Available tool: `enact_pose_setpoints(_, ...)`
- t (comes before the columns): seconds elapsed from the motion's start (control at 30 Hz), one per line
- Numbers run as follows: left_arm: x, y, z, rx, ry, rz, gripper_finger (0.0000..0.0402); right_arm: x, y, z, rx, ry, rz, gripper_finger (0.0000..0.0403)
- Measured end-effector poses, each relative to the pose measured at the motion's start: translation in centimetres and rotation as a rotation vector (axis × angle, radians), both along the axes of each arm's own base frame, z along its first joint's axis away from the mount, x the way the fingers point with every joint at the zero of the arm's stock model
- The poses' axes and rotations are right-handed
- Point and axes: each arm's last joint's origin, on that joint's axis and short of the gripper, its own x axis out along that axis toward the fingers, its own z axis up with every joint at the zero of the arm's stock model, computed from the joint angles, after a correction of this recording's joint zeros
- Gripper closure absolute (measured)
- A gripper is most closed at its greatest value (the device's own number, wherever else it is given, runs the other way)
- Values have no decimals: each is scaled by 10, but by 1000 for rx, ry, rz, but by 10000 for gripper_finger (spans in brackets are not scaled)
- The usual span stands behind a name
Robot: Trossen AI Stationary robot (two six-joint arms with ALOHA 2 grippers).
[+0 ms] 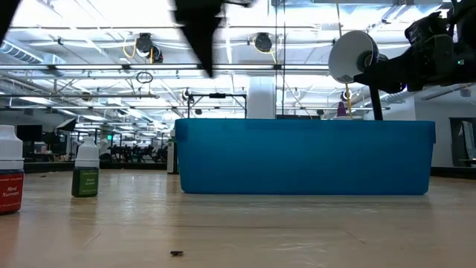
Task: Pick & Place food coloring
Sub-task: Put the small purple food coloring bottle into the blue bin
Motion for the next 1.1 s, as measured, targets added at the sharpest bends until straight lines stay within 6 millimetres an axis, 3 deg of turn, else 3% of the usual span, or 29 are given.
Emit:
enact_pose_setpoints(0.23,-92,-12,-24,-156,-19,383,206,0,0,0,0,1,0,124)
enact_pose_setpoints(0.4,-129,-19,-45,-258,-4,598,205,0,0,0,0,1,0,124)
enact_pose_setpoints(0.67,-145,-32,-79,-417,77,619,204,0,0,0,0,1,0,124)
enact_pose_setpoints(1.1,-157,-34,-104,-442,83,641,204,0,0,0,0,1,0,124)
